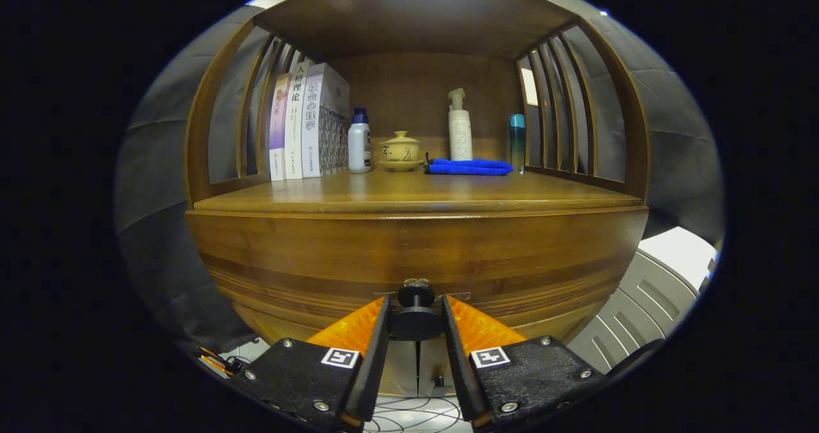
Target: Pull open the drawer, take out the items inside it, and place them on the countertop above the cabinet.
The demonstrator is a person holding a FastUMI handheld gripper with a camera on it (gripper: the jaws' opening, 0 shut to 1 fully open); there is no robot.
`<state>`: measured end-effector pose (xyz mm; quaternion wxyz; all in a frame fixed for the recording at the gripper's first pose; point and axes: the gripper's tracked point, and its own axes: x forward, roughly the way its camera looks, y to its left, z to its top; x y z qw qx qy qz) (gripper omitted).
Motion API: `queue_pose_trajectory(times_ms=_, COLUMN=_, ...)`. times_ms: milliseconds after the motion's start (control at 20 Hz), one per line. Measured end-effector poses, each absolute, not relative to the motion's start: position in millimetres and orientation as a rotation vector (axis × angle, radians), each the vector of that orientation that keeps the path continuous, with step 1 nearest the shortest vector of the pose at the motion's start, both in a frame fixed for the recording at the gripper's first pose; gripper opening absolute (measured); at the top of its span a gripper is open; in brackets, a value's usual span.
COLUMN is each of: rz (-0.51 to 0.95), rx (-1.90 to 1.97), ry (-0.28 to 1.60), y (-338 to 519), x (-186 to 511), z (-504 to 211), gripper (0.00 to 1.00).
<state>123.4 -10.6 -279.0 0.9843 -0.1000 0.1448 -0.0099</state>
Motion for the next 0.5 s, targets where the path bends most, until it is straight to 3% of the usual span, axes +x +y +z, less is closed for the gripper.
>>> queue_pose_trajectory(times_ms=400, rz=-0.013, rx=-0.241, ry=0.300, y=-13.0, x=117.5, z=-281.9, gripper=0.27)
queue_pose_trajectory(times_ms=500, rz=-0.017, rx=-0.235, ry=0.299, y=-14.0, x=104.6, z=-279.8, gripper=0.27)
